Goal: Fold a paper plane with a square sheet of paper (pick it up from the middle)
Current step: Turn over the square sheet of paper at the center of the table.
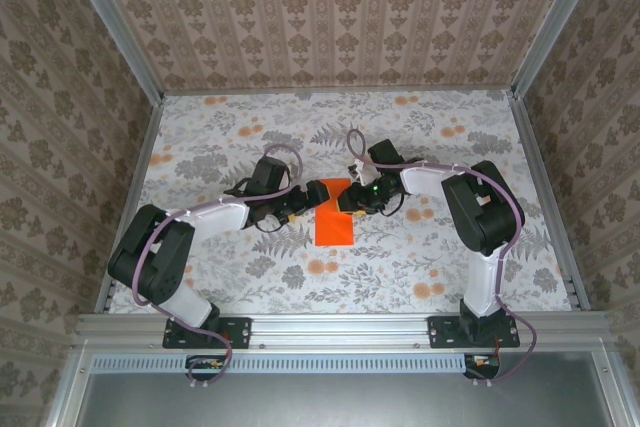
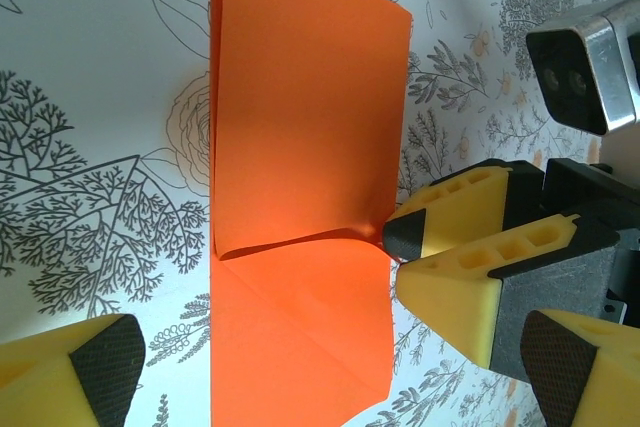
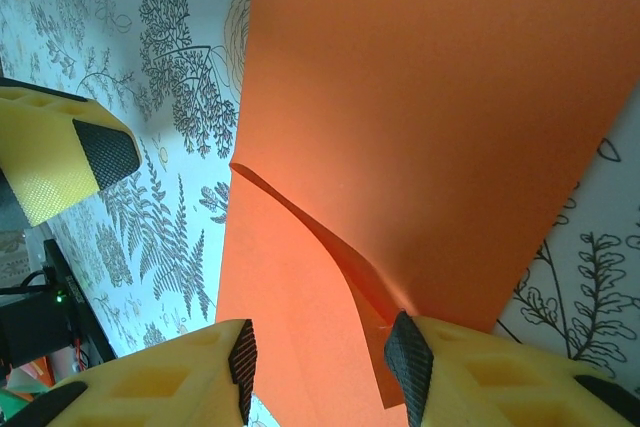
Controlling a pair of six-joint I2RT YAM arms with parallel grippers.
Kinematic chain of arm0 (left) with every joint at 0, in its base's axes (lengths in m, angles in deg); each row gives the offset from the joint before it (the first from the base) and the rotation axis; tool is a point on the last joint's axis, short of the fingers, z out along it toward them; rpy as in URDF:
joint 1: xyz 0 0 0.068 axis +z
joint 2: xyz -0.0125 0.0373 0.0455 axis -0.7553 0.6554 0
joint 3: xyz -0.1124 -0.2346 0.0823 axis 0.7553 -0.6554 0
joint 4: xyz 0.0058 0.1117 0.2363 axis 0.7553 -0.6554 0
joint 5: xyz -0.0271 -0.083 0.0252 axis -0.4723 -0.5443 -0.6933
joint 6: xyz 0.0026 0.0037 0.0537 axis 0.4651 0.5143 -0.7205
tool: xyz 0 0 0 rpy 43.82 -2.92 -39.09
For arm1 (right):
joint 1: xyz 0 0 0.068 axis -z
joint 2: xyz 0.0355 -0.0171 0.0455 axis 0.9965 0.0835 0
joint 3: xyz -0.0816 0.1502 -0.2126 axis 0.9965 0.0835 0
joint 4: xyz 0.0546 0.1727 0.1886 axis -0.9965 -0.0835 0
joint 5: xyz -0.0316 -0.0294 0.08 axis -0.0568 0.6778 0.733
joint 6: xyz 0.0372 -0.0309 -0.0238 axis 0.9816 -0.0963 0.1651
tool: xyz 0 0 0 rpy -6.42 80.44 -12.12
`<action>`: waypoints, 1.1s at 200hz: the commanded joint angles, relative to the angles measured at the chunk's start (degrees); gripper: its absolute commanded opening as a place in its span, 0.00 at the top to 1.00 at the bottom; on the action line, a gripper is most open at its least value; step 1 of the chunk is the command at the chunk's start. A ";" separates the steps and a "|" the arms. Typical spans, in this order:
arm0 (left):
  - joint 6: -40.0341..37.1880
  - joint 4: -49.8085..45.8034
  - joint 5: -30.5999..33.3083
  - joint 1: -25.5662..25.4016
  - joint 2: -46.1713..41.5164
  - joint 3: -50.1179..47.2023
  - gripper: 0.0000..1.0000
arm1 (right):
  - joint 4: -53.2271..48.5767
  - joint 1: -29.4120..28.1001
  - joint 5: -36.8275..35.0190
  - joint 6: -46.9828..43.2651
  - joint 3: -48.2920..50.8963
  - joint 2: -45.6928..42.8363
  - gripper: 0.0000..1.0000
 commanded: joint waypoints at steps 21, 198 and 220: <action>0.85 1.14 -0.53 -0.52 -0.98 -0.73 0.00 | -1.54 0.28 -2.28 -3.57 0.57 -2.49 0.56; 4.48 4.46 -3.24 -2.54 3.39 -1.00 0.17 | -1.77 0.74 -3.64 -5.97 1.76 -5.53 0.95; 4.36 4.49 -3.60 -2.96 4.49 -0.48 0.29 | -0.93 1.45 -3.98 -5.12 2.52 -6.20 0.96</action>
